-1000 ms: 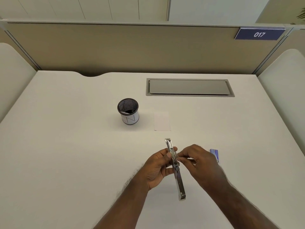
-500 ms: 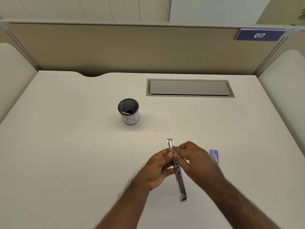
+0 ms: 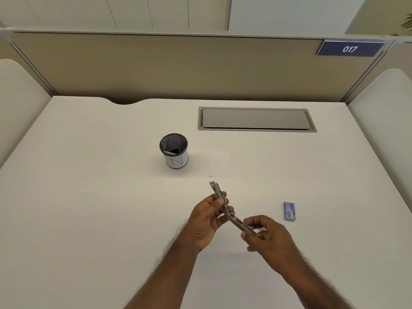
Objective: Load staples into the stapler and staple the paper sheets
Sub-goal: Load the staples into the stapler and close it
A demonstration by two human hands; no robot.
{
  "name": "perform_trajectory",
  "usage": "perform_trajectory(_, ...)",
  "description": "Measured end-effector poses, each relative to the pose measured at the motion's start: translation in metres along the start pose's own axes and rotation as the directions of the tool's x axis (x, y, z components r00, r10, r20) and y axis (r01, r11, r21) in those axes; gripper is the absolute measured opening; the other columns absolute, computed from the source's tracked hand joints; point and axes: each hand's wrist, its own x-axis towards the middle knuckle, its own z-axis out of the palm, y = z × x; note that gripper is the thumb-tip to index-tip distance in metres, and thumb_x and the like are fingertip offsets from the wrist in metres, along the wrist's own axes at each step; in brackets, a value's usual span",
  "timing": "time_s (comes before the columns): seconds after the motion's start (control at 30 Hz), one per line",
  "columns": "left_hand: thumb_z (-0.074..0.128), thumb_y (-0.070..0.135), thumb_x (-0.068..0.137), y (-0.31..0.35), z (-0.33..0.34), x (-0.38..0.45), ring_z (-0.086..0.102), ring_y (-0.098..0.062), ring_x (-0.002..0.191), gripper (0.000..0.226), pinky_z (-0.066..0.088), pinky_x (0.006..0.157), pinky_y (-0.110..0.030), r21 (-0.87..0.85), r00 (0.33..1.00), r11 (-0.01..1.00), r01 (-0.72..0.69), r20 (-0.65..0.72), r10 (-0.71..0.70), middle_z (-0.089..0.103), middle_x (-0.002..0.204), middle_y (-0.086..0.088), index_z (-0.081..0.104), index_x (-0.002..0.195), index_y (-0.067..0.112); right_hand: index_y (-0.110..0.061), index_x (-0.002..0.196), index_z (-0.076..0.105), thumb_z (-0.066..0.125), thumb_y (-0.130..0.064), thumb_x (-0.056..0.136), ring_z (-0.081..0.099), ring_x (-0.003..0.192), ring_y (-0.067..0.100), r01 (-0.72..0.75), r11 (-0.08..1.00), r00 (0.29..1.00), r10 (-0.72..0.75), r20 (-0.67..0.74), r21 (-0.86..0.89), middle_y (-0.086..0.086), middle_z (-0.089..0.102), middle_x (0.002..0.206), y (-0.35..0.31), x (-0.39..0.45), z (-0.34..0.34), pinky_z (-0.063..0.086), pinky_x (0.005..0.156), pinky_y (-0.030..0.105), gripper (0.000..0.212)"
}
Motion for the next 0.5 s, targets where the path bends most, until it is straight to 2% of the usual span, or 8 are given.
perform_trajectory(0.13, 0.068, 0.020, 0.080, 0.001, -0.001, -0.004, 0.066, -0.018, 0.079, 0.034, 0.059, 0.073, -0.032, 0.166, 0.999, 0.986, 0.023, 0.028, -0.028, 0.067, 0.088, -0.003, 0.067, 0.111, 0.009, -0.017, 0.091, 0.074, 0.081, -0.011, 0.076, 0.073, 0.073, 0.019, 0.028, 0.947, 0.995, 0.003, -0.096, 0.321, 0.003, 0.075, 0.082, -0.003, 0.006, -0.004, 0.060, 0.073, 0.033, 0.017)
perform_trajectory(0.23, 0.071, 0.019, 0.079, -0.004, -0.001, -0.008, 0.064, -0.020, 0.085, 0.035, 0.059, 0.079, -0.037, 0.240, 0.996, 0.970, 0.045, 0.062, -0.062, 0.068, 0.094, -0.007, 0.069, 0.112, 0.009, -0.016, 0.088, 0.076, 0.077, -0.013, 0.079, 0.073, 0.082, 0.017, 0.051, 0.911, 0.997, -0.020, -0.079, 0.409, -0.005, 0.076, 0.096, -0.005, 0.013, 0.000, 0.059, 0.075, 0.029, 0.010)
perform_trajectory(0.3, 0.070, 0.019, 0.082, -0.007, 0.000, -0.010, 0.065, -0.022, 0.090, 0.035, 0.057, 0.080, -0.037, 0.283, 0.992, 0.958, 0.051, 0.098, -0.082, 0.069, 0.101, -0.011, 0.069, 0.115, 0.010, -0.020, 0.091, 0.078, 0.073, -0.017, 0.084, 0.072, 0.083, 0.019, 0.042, 0.918, 0.999, -0.033, -0.029, 0.395, -0.004, 0.076, 0.099, -0.007, 0.019, 0.003, 0.060, 0.075, 0.030, 0.009)
perform_trajectory(0.37, 0.068, 0.019, 0.085, -0.008, -0.001, -0.013, 0.065, -0.021, 0.095, 0.037, 0.056, 0.081, -0.035, 0.316, 0.988, 0.947, 0.055, 0.119, -0.097, 0.070, 0.107, -0.010, 0.067, 0.122, 0.012, -0.022, 0.099, 0.077, 0.069, -0.020, 0.087, 0.068, 0.075, 0.019, 0.010, 0.909, 0.998, -0.034, 0.051, 0.416, 0.002, 0.076, 0.089, -0.007, 0.023, 0.006, 0.059, 0.077, 0.034, 0.014)
perform_trajectory(0.5, 0.067, 0.017, 0.088, -0.005, -0.006, -0.016, 0.066, -0.019, 0.096, 0.037, 0.056, 0.080, -0.033, 0.352, 0.986, 0.934, 0.067, 0.119, -0.116, 0.071, 0.110, -0.009, 0.066, 0.125, 0.017, -0.016, 0.105, 0.075, 0.068, -0.032, 0.083, 0.059, 0.071, 0.014, -0.068, 0.890, 0.972, -0.043, 0.232, 0.450, 0.006, 0.067, 0.082, -0.005, 0.027, 0.007, 0.057, 0.077, 0.031, 0.029)
